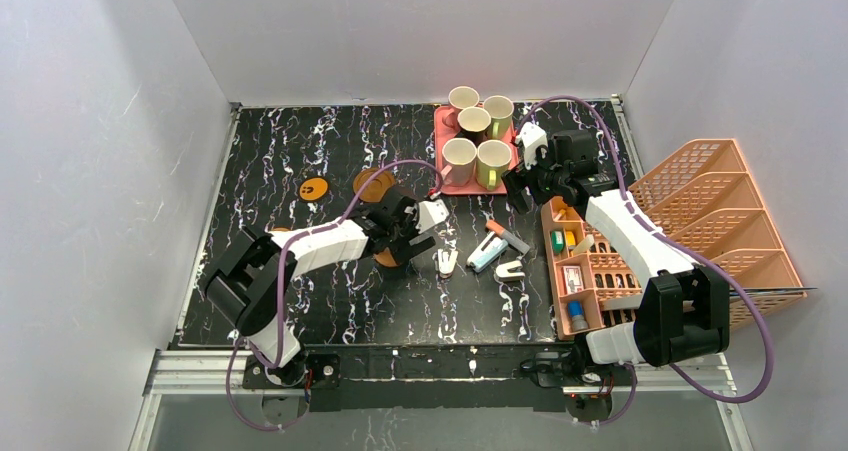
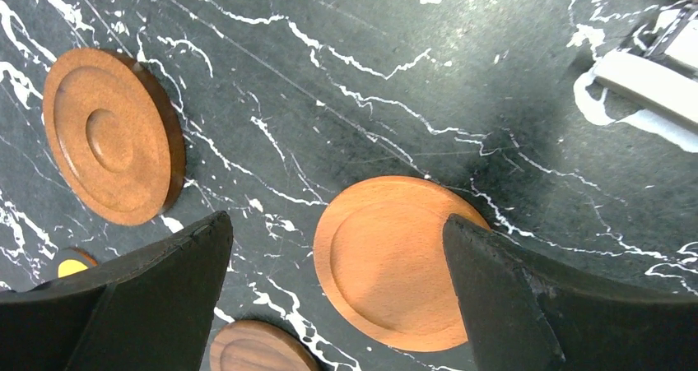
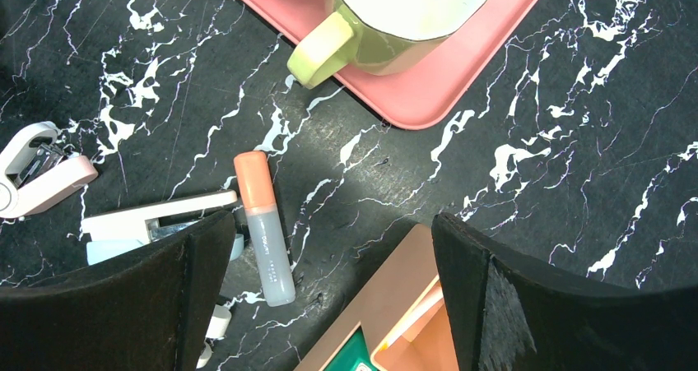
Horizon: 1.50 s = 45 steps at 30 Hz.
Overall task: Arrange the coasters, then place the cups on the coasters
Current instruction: Move the coaster to the center of the board.
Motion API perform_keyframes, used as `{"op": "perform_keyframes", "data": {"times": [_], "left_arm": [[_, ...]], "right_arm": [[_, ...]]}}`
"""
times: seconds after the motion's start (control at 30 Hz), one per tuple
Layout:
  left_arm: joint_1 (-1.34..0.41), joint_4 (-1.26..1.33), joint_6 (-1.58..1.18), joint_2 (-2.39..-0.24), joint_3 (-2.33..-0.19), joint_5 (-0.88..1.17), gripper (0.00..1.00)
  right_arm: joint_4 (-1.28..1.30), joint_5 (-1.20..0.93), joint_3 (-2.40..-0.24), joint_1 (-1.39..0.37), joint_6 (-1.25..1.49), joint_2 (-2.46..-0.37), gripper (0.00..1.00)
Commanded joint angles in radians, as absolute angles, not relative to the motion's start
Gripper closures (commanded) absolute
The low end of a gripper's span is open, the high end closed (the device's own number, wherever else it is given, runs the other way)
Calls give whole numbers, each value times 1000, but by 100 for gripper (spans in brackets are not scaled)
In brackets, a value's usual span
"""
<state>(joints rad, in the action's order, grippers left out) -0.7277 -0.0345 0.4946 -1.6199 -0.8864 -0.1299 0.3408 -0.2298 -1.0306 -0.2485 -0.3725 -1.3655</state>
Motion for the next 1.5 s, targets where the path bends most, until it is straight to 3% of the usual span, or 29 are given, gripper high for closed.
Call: {"op": "perform_keyframes", "data": {"times": [0.0,1.47], "left_arm": [[-752,-98,478,-1654,-912,-74,2],[-761,-97,443,-1771,-1049,-28,2]], "right_arm": [[324,-223,-1062,-246,-382,-1351,2],[327,-231,-1061,-246,-388,-1346,2]]}}
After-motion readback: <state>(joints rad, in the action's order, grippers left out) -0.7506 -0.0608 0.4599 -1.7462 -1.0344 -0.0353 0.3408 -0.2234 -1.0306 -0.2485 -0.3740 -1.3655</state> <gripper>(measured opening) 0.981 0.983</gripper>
